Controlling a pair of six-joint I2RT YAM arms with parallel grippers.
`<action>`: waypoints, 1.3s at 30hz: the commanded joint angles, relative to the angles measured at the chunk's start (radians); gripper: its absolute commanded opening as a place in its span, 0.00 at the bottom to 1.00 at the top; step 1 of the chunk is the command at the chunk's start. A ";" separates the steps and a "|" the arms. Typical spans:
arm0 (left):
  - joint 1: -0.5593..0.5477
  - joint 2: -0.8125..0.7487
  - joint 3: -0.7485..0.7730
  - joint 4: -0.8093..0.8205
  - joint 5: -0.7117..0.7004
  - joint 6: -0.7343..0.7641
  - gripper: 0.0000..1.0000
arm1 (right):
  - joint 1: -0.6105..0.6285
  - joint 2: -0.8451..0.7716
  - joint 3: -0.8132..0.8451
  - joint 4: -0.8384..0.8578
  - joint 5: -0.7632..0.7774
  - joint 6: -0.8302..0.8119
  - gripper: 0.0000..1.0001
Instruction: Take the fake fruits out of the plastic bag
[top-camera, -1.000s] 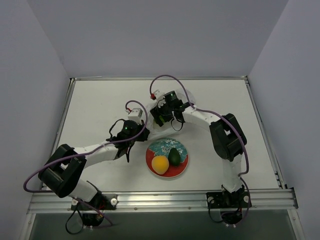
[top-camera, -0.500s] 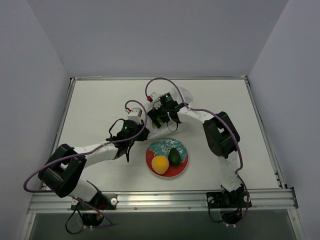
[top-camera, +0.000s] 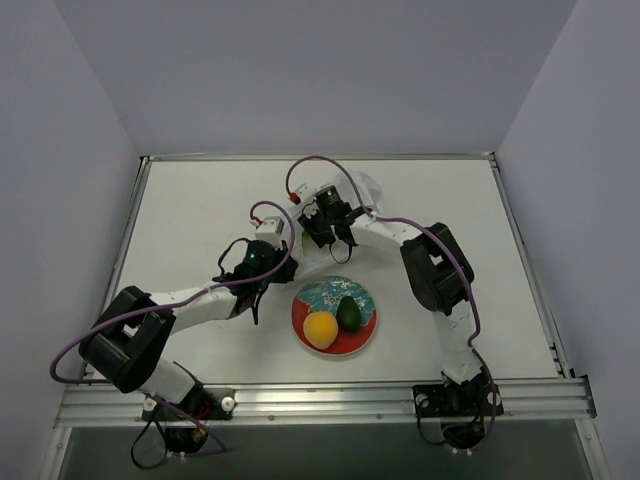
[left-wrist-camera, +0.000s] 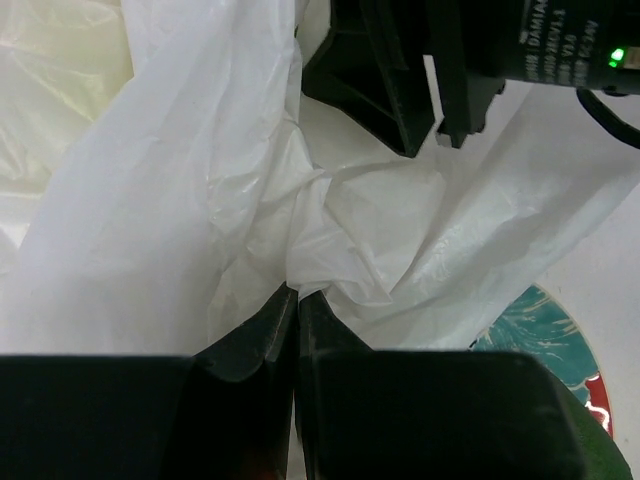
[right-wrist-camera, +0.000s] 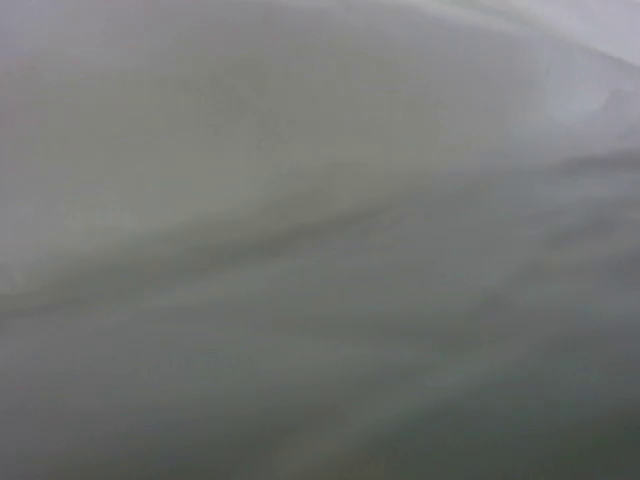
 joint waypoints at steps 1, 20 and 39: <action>0.009 0.000 0.029 0.019 -0.006 0.008 0.02 | 0.005 -0.132 -0.044 0.030 0.023 0.037 0.32; 0.012 -0.067 0.004 0.015 -0.012 0.002 0.02 | 0.056 -0.286 -0.170 0.096 0.127 0.235 0.47; 0.012 -0.076 -0.003 0.019 -0.041 0.013 0.02 | 0.058 -0.021 -0.136 0.440 0.166 0.394 0.89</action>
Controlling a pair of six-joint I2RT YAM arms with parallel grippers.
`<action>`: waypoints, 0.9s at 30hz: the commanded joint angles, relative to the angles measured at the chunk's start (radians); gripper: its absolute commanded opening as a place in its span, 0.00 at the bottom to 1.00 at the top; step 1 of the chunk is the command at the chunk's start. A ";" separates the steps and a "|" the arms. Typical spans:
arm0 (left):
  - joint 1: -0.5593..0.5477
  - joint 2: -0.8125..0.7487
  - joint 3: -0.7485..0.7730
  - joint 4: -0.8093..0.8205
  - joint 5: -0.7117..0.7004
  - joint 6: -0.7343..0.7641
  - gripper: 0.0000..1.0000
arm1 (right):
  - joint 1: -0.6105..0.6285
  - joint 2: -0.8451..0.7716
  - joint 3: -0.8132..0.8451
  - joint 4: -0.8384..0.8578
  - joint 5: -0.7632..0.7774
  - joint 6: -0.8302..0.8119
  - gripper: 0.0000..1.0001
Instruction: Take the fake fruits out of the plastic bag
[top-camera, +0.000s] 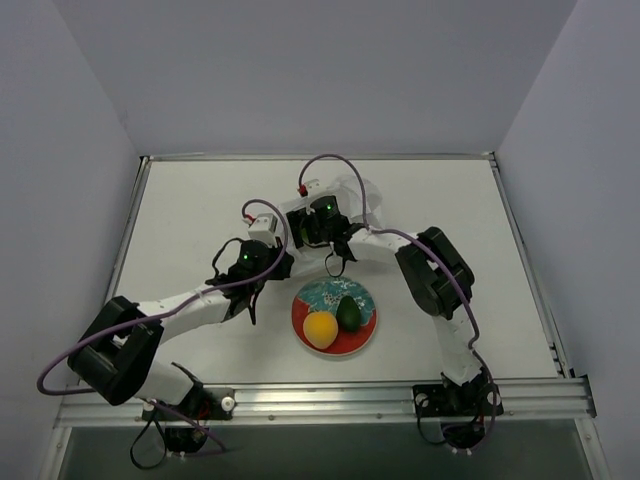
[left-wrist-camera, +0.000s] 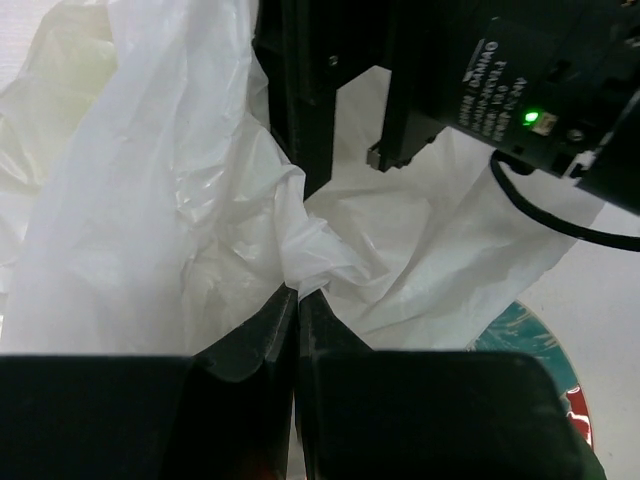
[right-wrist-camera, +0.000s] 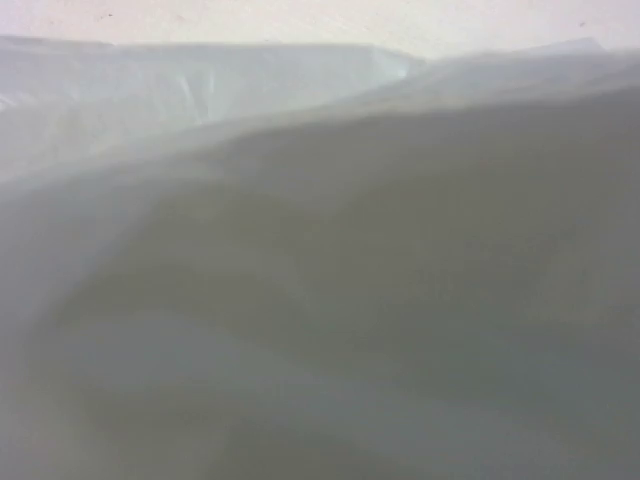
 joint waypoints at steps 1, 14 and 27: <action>0.007 -0.002 0.016 0.017 -0.004 0.013 0.02 | 0.001 0.049 0.047 0.090 -0.011 0.056 0.89; 0.007 0.006 0.018 0.016 -0.009 0.014 0.02 | 0.007 0.090 0.021 0.314 0.104 0.100 0.58; 0.012 0.006 0.015 0.029 -0.005 -0.006 0.02 | 0.053 -0.190 -0.251 0.286 0.093 0.111 0.26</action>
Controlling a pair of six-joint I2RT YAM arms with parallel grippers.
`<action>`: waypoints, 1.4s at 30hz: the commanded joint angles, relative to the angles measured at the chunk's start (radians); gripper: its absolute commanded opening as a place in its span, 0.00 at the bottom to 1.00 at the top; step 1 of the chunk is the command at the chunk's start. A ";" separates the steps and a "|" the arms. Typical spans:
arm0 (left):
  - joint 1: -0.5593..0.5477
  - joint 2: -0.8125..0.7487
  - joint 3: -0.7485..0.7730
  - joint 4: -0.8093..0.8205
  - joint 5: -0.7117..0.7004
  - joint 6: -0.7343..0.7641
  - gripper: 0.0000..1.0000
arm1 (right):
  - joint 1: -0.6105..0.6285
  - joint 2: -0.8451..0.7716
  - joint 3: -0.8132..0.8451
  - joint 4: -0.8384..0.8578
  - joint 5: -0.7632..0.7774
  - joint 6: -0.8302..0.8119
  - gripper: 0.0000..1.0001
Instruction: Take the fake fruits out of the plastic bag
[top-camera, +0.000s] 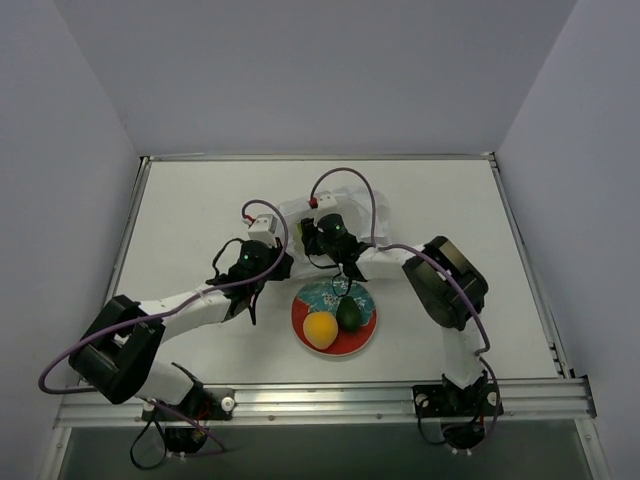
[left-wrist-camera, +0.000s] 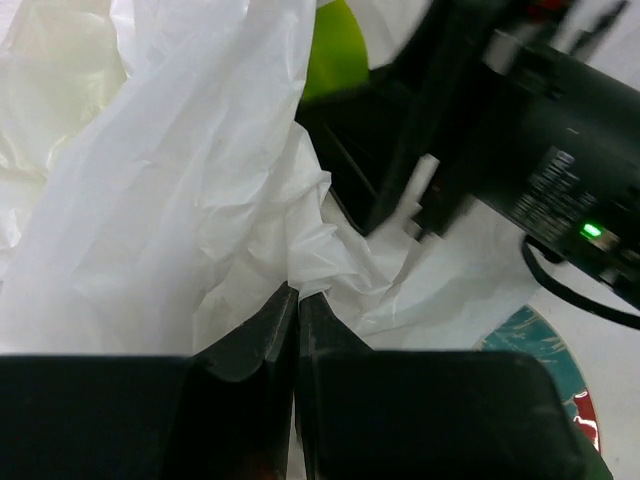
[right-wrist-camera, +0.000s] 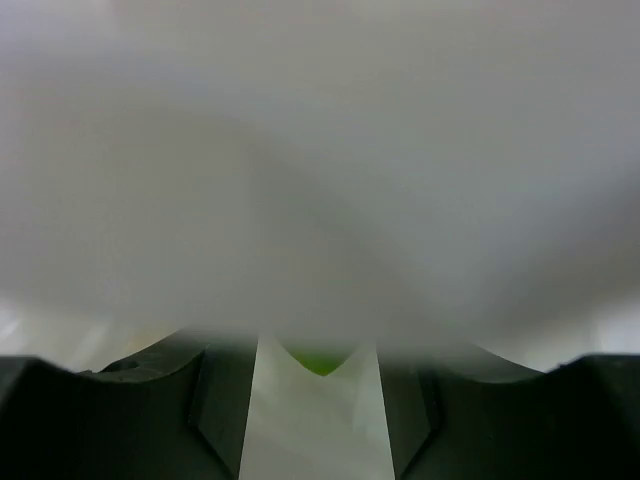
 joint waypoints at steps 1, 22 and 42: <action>0.009 -0.004 0.010 0.041 0.005 -0.013 0.02 | 0.026 -0.170 -0.065 -0.015 0.024 0.019 0.26; 0.015 -0.040 0.011 0.023 -0.019 -0.025 0.03 | 0.242 -0.827 -0.376 -0.497 0.065 0.124 0.26; 0.022 -0.101 -0.004 -0.009 -0.033 0.028 0.02 | 0.265 -0.755 -0.423 -0.529 0.117 0.130 0.29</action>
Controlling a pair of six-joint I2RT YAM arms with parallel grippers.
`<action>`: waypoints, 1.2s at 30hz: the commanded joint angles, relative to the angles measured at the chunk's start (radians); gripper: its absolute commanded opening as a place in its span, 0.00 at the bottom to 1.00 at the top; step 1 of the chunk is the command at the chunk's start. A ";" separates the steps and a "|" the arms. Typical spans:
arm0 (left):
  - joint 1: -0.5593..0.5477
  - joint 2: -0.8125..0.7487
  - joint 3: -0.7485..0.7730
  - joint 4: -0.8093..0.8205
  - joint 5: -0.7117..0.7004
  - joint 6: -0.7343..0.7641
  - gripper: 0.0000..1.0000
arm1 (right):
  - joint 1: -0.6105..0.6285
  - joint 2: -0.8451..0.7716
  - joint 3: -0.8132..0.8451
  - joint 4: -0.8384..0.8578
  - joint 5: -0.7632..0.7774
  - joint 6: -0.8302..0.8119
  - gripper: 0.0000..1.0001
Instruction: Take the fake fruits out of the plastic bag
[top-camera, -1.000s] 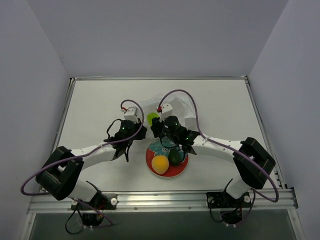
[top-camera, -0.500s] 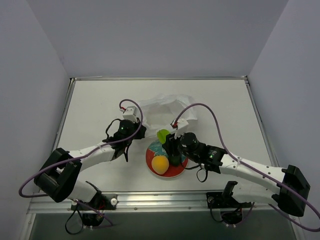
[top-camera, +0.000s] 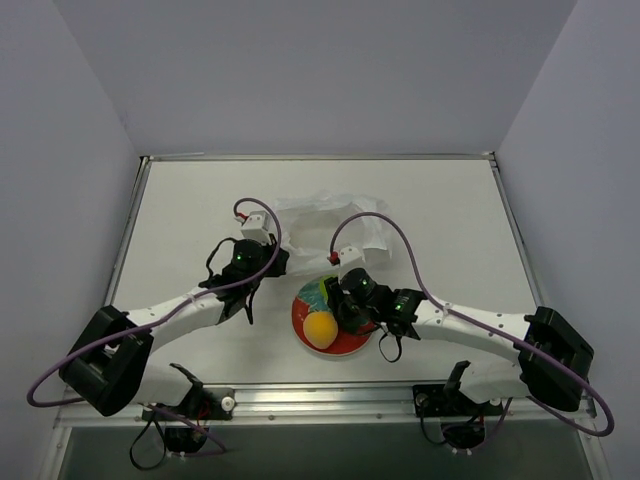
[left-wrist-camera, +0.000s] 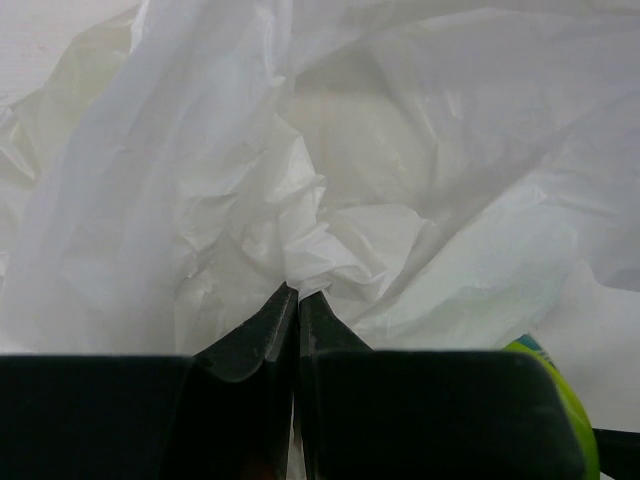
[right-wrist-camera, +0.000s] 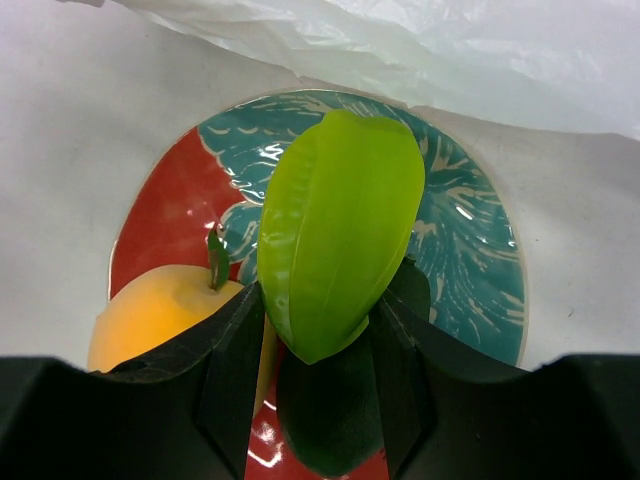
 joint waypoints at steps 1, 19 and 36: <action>0.007 -0.035 0.009 -0.004 -0.010 0.023 0.02 | -0.009 0.026 0.054 0.028 0.056 -0.024 0.29; 0.008 -0.028 -0.009 -0.003 -0.013 0.014 0.02 | -0.007 -0.113 0.083 0.010 0.070 -0.009 0.59; -0.024 -0.126 -0.051 -0.184 -0.231 -0.037 0.02 | -0.033 0.474 0.450 0.309 0.166 -0.047 0.18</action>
